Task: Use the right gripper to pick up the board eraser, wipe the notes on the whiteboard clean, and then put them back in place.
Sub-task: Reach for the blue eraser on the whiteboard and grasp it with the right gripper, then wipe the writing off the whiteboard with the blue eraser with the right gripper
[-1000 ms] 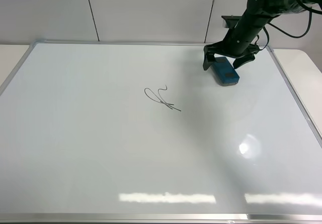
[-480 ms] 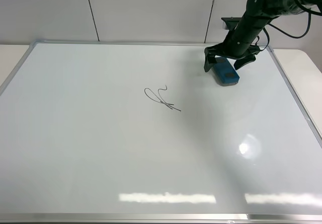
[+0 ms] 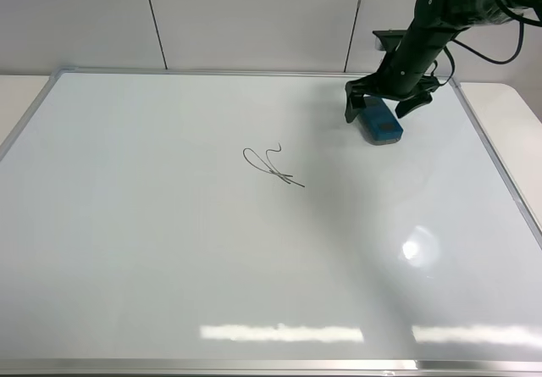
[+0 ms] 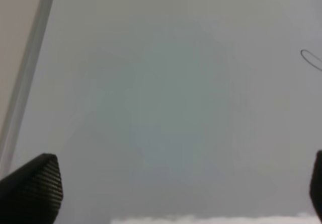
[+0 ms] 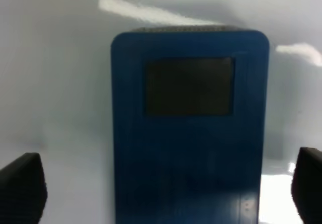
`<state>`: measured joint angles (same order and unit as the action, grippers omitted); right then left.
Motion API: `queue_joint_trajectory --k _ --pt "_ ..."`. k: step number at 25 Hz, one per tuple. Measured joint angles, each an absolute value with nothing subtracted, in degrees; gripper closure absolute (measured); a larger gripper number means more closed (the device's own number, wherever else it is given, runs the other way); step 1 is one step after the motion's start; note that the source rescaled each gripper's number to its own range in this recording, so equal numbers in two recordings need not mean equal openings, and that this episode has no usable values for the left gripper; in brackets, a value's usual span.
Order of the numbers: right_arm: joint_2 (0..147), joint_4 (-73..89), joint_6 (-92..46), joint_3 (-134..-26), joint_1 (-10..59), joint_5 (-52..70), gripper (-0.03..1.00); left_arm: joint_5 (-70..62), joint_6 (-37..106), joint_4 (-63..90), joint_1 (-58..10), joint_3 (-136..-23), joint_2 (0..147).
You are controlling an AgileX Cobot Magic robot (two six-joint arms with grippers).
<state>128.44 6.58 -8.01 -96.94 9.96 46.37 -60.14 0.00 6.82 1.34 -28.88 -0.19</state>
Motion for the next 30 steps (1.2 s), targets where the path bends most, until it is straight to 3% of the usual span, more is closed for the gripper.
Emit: queue_joint_trajectory --k 1,4,5,20,30 --pt "128.4 6.4 -7.5 -96.9 10.0 46.4 0.2 -60.1 0.0 6.8 1.3 -28.9 -0.2" --pt "128.4 6.3 -6.3 -96.9 10.0 46.6 0.82 -60.1 0.0 6.8 1.3 -28.9 -0.2" --pt "128.4 6.3 -6.1 -96.9 10.0 46.6 0.97 -60.1 0.0 6.8 1.3 -28.9 -0.2" --pt "128.0 8.0 -5.9 -96.9 10.9 47.2 0.95 -60.1 0.0 6.8 1.3 -28.9 -0.2" --pt "118.9 9.6 -6.0 -97.1 14.4 54.1 0.95 -60.1 0.0 6.8 1.3 -28.9 -0.2"
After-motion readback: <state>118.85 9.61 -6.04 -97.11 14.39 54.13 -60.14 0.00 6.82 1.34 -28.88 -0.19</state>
